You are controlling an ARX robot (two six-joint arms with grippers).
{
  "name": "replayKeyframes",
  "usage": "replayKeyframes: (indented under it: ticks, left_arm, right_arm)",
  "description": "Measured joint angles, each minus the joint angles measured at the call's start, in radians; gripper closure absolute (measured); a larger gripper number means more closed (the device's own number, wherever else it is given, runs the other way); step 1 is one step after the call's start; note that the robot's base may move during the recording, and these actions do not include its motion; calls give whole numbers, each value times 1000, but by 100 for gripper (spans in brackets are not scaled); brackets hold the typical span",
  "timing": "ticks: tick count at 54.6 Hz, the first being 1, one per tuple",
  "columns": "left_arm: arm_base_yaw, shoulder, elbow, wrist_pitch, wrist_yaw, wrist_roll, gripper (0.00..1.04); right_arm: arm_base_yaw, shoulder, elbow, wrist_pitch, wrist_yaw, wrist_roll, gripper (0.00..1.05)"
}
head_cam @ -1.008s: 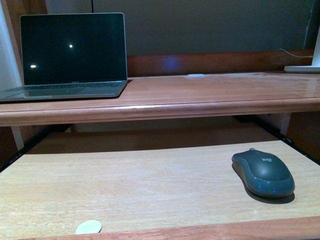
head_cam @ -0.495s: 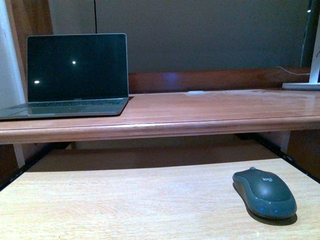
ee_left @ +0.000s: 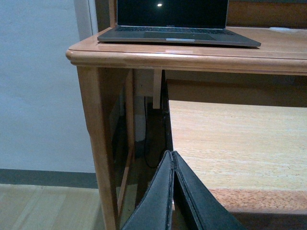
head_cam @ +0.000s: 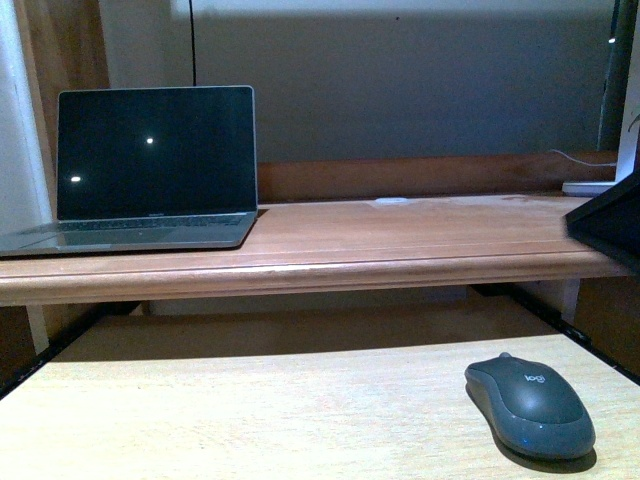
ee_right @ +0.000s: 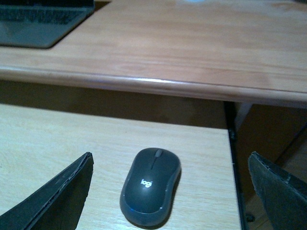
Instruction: Place mouse
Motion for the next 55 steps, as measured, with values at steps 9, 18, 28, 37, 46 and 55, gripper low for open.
replayKeyframes:
  ticks: [9,18,28,37,46,55]
  left_arm:
    - [0,-35,-7,-4,0,0,102]
    - [0,-53,-24,-3,0,0,102]
    - [0,-82,-61,-3,0,0,102]
    - [0,-84,-61,-3,0,0,96]
    - [0,-84,-61,-3,0,0,68]
    - [0,-84,-61,-3,0,0,45]
  right_arm:
    - [61,149,37,6,74,-20,7]
    - [68,266,61,-31,201,-4,7]
    - [99,314,61,-47,263,18,7]
    - [114,338,61,-60,267,56,7]
    - [133,366,64,-57,296,61,7]
    - [143,417,87,-51,314,62,7]
